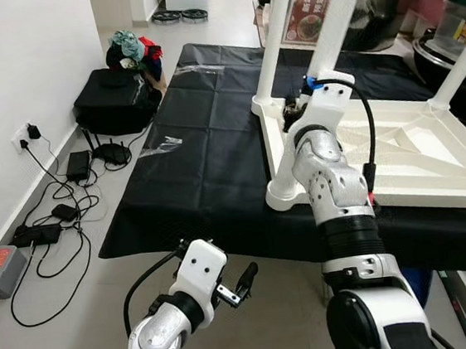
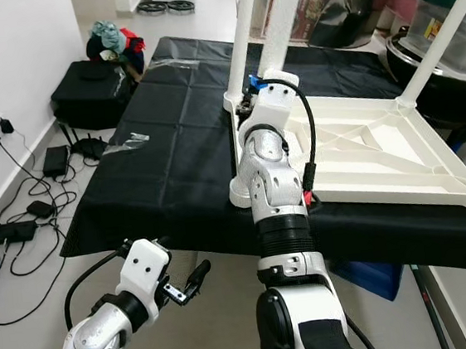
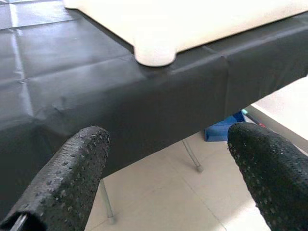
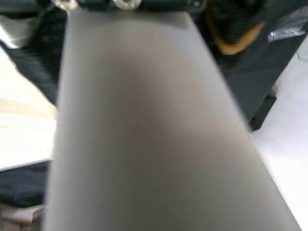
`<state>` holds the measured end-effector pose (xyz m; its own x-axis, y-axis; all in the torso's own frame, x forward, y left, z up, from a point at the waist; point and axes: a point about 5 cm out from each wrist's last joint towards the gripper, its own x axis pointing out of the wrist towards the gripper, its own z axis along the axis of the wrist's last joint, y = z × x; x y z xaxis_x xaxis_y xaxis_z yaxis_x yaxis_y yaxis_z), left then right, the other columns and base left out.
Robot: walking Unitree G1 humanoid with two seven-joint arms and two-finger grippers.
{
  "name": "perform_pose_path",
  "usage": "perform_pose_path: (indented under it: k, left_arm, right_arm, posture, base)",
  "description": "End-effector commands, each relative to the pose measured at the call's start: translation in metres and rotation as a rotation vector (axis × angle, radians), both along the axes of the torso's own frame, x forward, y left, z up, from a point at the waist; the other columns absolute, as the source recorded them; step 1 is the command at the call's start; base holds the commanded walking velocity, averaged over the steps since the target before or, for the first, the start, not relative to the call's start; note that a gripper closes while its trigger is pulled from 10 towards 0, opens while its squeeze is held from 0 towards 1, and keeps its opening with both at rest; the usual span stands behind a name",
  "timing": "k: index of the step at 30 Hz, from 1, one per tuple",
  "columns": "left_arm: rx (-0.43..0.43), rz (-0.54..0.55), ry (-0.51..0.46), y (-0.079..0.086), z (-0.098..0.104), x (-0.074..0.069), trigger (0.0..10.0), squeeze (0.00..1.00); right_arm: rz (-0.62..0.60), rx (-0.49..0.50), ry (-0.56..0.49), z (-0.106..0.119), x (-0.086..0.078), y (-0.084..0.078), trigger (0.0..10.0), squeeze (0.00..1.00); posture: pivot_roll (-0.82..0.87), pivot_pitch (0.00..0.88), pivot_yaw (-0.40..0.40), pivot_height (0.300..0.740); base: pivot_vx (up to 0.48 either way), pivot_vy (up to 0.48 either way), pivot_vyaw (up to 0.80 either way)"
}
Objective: Building children table
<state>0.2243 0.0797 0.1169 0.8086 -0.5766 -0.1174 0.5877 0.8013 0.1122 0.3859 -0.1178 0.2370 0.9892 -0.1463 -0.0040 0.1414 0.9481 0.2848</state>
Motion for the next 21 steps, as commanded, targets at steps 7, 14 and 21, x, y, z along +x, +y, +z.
perform_pose_path:
  k: [7,14,21]
  left_arm:
    - [0.005,-0.002,0.007,-0.001,-0.002,-0.001,10.0,0.0]
    - [0.004,0.0,0.006,-0.001,-0.002,-0.001,10.0,0.0]
    - [0.004,0.003,0.003,-0.001,-0.001,-0.001,10.0,0.0]
  right_arm:
    - [0.514,0.052,-0.116,0.001,0.007,0.011,10.0,0.0]
    - [1.076,-0.08,-0.154,0.004,-0.016,0.006,10.0,0.0]
    - [1.328,-0.151,-0.158,0.0,-0.034,0.005,10.0,0.0]
  posture:
    - [0.15,0.068,-0.123,0.74]
    - [0.15,0.073,-0.126,0.74]
    - [0.15,0.077,-0.123,0.74]
  base:
    - [0.0,0.0,0.0]
    - [0.0,0.0,0.0]
    - [0.0,0.0,0.0]
